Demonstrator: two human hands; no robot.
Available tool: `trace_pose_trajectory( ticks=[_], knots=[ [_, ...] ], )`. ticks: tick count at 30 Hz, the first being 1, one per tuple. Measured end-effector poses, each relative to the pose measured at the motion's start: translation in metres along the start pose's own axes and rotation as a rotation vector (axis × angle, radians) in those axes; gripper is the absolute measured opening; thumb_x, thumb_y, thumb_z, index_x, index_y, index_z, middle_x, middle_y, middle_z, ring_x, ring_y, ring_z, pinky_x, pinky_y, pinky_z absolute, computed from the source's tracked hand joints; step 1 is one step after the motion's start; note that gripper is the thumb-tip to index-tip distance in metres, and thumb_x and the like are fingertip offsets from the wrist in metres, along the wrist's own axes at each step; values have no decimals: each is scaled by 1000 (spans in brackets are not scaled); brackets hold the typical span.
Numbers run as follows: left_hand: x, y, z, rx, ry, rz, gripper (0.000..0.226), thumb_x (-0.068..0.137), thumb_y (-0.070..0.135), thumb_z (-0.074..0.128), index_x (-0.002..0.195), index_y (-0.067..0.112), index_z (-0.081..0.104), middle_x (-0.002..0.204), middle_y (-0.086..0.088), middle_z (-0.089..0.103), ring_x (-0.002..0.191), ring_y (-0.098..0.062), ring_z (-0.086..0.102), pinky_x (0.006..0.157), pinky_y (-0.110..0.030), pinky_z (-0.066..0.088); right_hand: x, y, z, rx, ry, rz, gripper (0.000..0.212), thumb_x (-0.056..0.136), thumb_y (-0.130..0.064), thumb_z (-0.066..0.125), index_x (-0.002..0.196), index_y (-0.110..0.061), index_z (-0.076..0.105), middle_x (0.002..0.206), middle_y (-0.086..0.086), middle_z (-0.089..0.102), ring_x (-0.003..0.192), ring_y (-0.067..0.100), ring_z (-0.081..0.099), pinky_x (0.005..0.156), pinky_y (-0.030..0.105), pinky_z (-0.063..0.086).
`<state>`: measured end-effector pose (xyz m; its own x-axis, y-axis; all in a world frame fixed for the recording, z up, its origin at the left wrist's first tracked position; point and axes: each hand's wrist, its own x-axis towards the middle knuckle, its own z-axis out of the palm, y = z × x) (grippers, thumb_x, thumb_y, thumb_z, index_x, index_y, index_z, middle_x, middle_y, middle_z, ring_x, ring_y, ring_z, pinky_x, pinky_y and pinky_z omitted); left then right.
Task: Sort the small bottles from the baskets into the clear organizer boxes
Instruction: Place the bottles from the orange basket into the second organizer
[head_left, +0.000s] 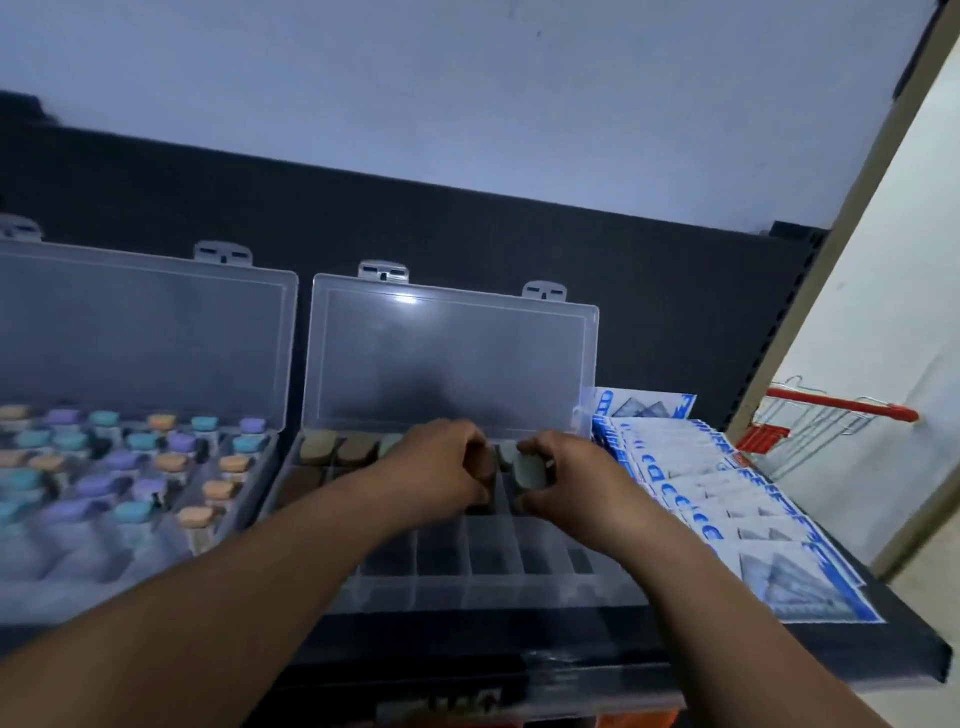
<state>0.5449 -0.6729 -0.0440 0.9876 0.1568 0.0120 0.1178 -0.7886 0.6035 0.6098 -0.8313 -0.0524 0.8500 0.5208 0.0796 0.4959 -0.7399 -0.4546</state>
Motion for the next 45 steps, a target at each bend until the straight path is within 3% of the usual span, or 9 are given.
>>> trace_pose_trajectory(
  ticks=[5, 13, 19, 24, 32, 36, 41, 45],
  knots=[
    [7, -2, 8, 98, -44, -39, 45, 75, 25, 77, 116, 25, 59, 115, 3, 59, 104, -17, 55, 92, -37, 49, 4, 5, 0, -32, -72, -12, 60, 74, -26, 78, 129, -26, 55, 127, -3, 59, 111, 14, 55, 97, 29, 45],
    [12, 2, 17, 278, -45, -44, 34, 76, 32, 70, 109, 28, 61, 112, 1, 56, 110, -23, 50, 91, -43, 47, 11, 17, -1, -9, -141, -59, 56, 72, -28, 80, 123, -26, 57, 121, -5, 59, 102, 10, 57, 91, 27, 48],
    [7, -1, 13, 318, -13, -67, 51, 77, 37, 70, 124, 28, 54, 120, 2, 53, 116, -23, 46, 95, -42, 45, 11, 11, -9, -59, -122, -89, 62, 74, -30, 79, 131, -25, 53, 128, -2, 55, 112, 14, 55, 94, 26, 45],
    [-12, -9, -8, 296, 110, -27, 30, 77, 33, 67, 106, 28, 60, 108, 2, 54, 107, -21, 49, 90, -39, 46, 4, -16, -14, -140, -54, -186, 47, 87, -36, 65, 131, -25, 51, 129, 1, 50, 116, 18, 50, 92, 25, 40],
    [-86, -62, -79, 558, 364, -68, 62, 83, 40, 61, 140, 29, 38, 140, 1, 42, 129, -23, 37, 103, -35, 31, -8, -121, 12, -216, -37, -424, 48, 96, -31, 53, 141, -19, 43, 142, 5, 43, 131, 23, 40, 108, 30, 32],
    [-151, -106, -124, 680, 467, -142, 60, 85, 40, 58, 140, 27, 38, 143, 0, 40, 132, -23, 36, 106, -34, 29, -20, -200, 39, -233, -29, -535, 44, 97, -32, 51, 138, -17, 46, 141, 7, 44, 128, 26, 43, 106, 34, 36],
    [-250, -167, -184, 744, 533, -244, 58, 87, 45, 56, 137, 19, 43, 141, -6, 43, 130, -26, 41, 106, -38, 34, -44, -302, 87, -255, -29, -684, 59, 97, -42, 48, 149, -22, 31, 158, 4, 25, 144, 22, 24, 117, 35, 19],
    [-336, -215, -229, 800, 551, -348, 66, 87, 56, 51, 141, 19, 37, 146, -6, 39, 133, -26, 37, 108, -39, 33, -73, -383, 122, -257, -77, -735, 63, 95, -49, 46, 150, -25, 28, 159, 2, 20, 145, 21, 20, 117, 36, 19]
  ],
)
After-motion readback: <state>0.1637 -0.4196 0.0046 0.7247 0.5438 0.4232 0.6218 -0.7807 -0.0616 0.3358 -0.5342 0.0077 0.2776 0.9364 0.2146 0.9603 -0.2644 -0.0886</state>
